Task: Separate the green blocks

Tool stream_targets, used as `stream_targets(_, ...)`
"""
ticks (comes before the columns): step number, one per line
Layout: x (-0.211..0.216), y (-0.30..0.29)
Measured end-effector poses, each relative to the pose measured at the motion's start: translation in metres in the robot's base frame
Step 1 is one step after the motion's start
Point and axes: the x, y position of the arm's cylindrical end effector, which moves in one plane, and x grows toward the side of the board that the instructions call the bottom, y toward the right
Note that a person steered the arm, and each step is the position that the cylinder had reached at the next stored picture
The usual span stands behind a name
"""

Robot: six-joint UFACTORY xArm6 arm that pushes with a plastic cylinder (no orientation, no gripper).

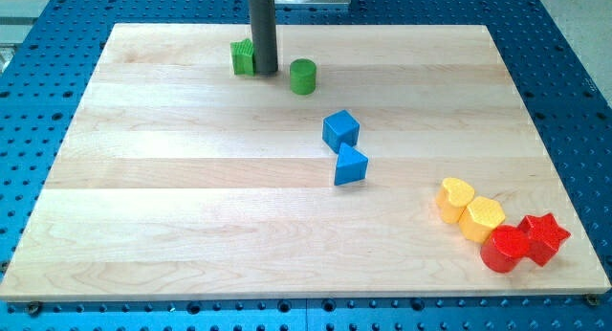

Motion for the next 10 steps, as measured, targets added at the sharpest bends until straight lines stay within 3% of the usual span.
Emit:
stream_targets(1,0.001,0.048)
stream_targets(2,0.039,0.05)
stream_targets(4,0.042,-0.001)
stream_targets(6,0.054,0.066)
stream_targets(7,0.046,0.073)
stream_targets(8,-0.016,0.074)
stream_targets(9,-0.07,0.034)
stream_targets(10,-0.069,-0.05)
